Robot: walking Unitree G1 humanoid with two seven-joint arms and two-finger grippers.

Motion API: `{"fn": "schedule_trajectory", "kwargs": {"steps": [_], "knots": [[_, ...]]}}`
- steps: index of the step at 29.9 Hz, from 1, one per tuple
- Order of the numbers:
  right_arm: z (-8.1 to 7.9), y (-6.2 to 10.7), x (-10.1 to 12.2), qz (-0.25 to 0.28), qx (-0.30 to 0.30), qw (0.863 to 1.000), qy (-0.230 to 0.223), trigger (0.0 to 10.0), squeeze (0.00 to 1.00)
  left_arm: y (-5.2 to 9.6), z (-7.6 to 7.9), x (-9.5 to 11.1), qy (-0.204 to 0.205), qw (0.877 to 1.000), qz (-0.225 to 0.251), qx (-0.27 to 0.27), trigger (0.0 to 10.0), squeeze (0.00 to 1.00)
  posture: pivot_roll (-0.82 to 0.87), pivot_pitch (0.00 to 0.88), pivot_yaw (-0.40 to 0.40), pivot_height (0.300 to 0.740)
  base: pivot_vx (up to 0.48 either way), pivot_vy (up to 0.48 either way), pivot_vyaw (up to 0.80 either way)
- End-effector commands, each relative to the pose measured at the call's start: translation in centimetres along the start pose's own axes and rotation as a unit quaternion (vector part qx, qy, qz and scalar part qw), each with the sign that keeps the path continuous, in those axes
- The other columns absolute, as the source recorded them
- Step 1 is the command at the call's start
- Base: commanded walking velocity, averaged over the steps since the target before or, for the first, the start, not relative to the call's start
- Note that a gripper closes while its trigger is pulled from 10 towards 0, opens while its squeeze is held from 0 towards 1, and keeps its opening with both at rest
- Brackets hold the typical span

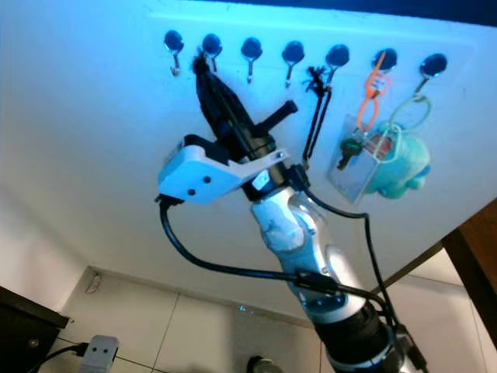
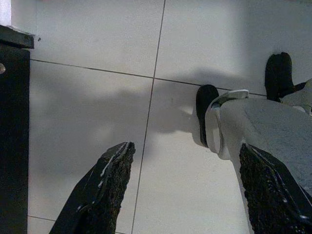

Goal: Hang keys on a hook

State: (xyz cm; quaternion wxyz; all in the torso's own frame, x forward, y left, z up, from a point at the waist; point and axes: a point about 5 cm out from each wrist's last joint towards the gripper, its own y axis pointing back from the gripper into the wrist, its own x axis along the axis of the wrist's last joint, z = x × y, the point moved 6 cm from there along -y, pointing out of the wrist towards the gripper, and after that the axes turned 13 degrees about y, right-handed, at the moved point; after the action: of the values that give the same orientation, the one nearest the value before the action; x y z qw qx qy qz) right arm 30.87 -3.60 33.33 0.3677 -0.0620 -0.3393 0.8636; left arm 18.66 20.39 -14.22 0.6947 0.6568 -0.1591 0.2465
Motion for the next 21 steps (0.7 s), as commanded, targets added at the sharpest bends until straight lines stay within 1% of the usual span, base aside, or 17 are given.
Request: {"fn": "schedule_trajectory", "kwargs": {"steps": [1, 6, 13, 20, 21], "knots": [[1.1, -0.3, 0.6, 0.010, -0.022, 1.000, 0.007, 10.0, 0.00, 0.2, -0.4, -1.2, -0.001, 1.000, -0.016, 0.004, 10.0, 0.00, -0.09, 0.083, 0.077, 0.740, 0.000, 0.000, 0.00], [1.2, -0.3, 0.2, -0.001, -0.024, 1.000, 0.019, 10.0, 0.00, 0.2, -0.4, -1.0, -0.003, 1.000, -0.014, 0.004, 10.0, 0.00, -0.09, 0.078, 0.077, 0.740, 0.000, 0.000, 0.00], [1.1, -0.3, -0.2, -0.010, -0.023, 1.000, 0.018, 10.0, 0.00, 0.2, -0.5, -1.0, -0.003, 1.000, -0.014, 0.004, 10.0, 0.00, -0.09, 0.075, 0.079, 0.740, 0.000, 0.000, 0.00], [-0.6, -0.3, -0.8, -0.022, 0.008, 1.000, 0.013, 10.0, 0.00, 0.2, -0.3, -1.0, -0.006, 1.000, -0.014, 0.002, 10.0, 0.00, -0.09, 0.082, 0.083, 0.740, 0.000, 0.000, 0.00], [-0.6, -0.3, -0.8, -0.022, 0.008, 1.000, 0.013, 10.0, 0.00, 0.2, -0.3, -1.0, -0.006, 1.000, -0.014, 0.002, 10.0, 0.00, -0.09, 0.082, 0.083, 0.740, 0.000, 0.000, 0.00]]}}
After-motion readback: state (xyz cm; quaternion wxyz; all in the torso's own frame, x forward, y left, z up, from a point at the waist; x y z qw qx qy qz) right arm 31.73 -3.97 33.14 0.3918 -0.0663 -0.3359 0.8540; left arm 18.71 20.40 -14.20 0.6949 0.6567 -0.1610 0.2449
